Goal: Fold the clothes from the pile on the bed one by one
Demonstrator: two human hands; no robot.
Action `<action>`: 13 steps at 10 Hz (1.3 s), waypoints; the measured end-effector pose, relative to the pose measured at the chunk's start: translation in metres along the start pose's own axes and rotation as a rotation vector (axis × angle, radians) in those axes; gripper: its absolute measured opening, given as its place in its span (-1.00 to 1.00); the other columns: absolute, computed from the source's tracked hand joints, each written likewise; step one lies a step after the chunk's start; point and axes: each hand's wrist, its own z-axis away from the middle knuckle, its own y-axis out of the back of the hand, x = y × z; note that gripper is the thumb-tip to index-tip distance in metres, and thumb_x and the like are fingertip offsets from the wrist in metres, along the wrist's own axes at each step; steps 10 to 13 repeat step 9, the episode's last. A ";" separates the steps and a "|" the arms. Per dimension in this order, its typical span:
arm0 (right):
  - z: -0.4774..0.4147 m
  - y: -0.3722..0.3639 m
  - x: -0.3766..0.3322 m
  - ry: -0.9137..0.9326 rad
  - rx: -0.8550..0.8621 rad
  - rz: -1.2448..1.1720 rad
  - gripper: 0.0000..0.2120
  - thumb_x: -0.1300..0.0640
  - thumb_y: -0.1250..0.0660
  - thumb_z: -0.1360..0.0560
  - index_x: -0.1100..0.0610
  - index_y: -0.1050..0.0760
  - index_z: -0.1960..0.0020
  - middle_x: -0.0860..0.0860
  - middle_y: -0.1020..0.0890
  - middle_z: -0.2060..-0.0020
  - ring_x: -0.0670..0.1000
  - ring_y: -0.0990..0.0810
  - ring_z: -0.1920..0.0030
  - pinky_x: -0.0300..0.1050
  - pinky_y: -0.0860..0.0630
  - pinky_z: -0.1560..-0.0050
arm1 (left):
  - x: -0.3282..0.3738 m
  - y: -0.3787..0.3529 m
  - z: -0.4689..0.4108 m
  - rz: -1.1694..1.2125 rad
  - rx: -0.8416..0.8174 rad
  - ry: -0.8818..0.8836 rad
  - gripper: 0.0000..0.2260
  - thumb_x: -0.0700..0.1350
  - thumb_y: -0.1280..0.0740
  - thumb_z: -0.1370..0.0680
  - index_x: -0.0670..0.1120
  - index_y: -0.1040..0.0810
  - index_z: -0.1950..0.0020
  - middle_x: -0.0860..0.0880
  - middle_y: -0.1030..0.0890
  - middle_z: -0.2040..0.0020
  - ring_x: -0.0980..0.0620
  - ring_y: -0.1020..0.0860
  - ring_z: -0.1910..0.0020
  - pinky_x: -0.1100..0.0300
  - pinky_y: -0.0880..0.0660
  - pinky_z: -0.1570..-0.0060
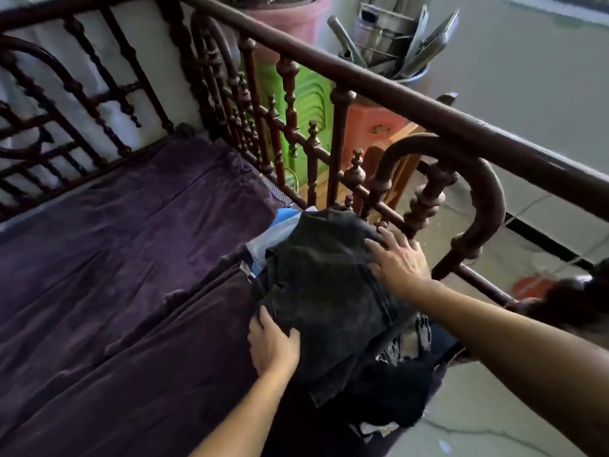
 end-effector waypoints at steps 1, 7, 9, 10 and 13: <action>-0.010 -0.024 -0.011 0.189 -0.041 -0.012 -0.39 -0.29 0.01 -0.57 -0.13 0.02 -0.56 0.09 0.12 -0.57 0.15 0.20 -0.55 0.21 0.04 -0.49 | 0.020 -0.017 0.004 -0.203 0.165 -0.484 -0.49 0.00 -0.24 -0.57 0.04 -0.22 -0.51 -0.14 -0.18 -0.53 -0.15 -0.23 -0.47 -0.01 -0.31 -0.36; -0.036 -0.107 0.008 0.243 -0.263 -0.111 -0.28 -0.39 0.00 -0.51 -0.14 0.14 -0.56 0.00 0.17 -0.57 0.07 0.26 -0.55 0.16 0.09 -0.51 | 0.020 -0.086 -0.005 -0.590 -0.162 -0.363 -0.32 0.29 0.32 -0.46 0.10 0.12 -0.56 -0.13 0.04 -0.58 -0.16 0.04 -0.55 -0.07 -0.01 -0.48; -0.060 0.010 -0.006 0.147 -0.056 -0.727 -0.76 -0.05 -0.37 -0.50 0.03 -0.63 -0.09 0.00 -0.67 0.01 0.01 -0.61 -0.04 -0.11 -0.50 -0.01 | 0.018 -0.087 0.009 -0.554 -0.050 -0.373 -0.45 0.19 -0.03 -0.50 -0.04 -0.53 -0.31 -0.19 -0.56 -0.25 -0.17 -0.55 -0.22 -0.08 -0.52 -0.13; -0.060 0.010 -0.006 0.147 -0.056 -0.727 -0.76 -0.05 -0.37 -0.50 0.03 -0.63 -0.09 0.00 -0.67 0.01 0.01 -0.61 -0.04 -0.11 -0.50 -0.01 | 0.018 -0.087 0.009 -0.554 -0.050 -0.373 -0.45 0.19 -0.03 -0.50 -0.04 -0.53 -0.31 -0.19 -0.56 -0.25 -0.17 -0.55 -0.22 -0.08 -0.52 -0.13; -0.060 0.010 -0.006 0.147 -0.056 -0.727 -0.76 -0.05 -0.37 -0.50 0.03 -0.63 -0.09 0.00 -0.67 0.01 0.01 -0.61 -0.04 -0.11 -0.50 -0.01 | 0.018 -0.087 0.009 -0.554 -0.050 -0.373 -0.45 0.19 -0.03 -0.50 -0.04 -0.53 -0.31 -0.19 -0.56 -0.25 -0.17 -0.55 -0.22 -0.08 -0.52 -0.13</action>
